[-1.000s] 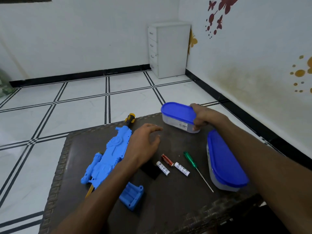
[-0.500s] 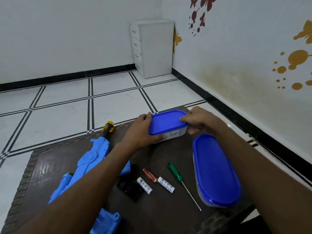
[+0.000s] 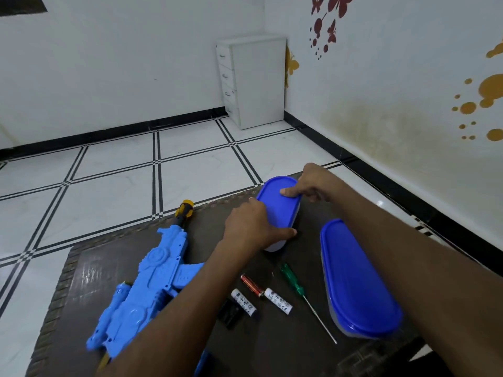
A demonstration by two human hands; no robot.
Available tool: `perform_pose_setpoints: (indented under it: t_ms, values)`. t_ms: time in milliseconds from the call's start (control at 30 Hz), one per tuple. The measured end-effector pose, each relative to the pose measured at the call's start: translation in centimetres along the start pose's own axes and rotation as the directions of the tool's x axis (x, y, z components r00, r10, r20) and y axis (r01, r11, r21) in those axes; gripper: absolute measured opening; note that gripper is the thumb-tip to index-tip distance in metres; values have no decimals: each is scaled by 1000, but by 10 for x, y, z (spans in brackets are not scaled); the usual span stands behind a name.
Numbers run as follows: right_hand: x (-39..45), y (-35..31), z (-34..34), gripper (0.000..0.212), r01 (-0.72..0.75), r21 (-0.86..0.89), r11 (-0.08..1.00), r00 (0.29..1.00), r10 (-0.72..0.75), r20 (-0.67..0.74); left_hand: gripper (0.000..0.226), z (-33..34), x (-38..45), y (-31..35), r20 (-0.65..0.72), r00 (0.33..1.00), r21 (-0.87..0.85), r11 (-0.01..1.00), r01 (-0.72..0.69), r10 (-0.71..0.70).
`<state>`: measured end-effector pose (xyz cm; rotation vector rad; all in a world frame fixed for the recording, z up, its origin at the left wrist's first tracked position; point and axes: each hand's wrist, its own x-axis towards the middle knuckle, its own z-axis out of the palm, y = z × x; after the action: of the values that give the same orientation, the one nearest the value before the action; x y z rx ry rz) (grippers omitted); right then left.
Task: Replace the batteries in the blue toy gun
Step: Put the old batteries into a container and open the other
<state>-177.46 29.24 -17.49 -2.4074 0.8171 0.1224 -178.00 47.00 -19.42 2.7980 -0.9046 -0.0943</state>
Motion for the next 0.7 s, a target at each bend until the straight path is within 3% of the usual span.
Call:
perform_pose_setpoints:
  t_ms: [133,233,400,533,633,700]
  values:
    - [-6,-13,3,54,53,-229,972,995,-70,-68,63,-2,3,2,-41,999,55,998,4,-2]
    - [-10,-20,2,49,100,-228,969,981,-134,-137,64,-2,6,2,-43,999,81,997,1,3]
    - [-8,-10,5,57,120,-42,992,969,-126,-212,63,-3,3,1,-41,999,110,994,-26,30]
    - [-8,-3,10,42,131,136,982,969,-98,-227,59,0,2,1,-60,996,123,990,-62,70]
    - [-6,7,19,36,205,441,874,967,-110,-231,56,1,-1,-2,-102,991,51,995,-81,85]
    - [-9,13,24,41,246,557,793,961,-124,-247,55,1,-2,-7,-152,987,-93,993,-72,58]
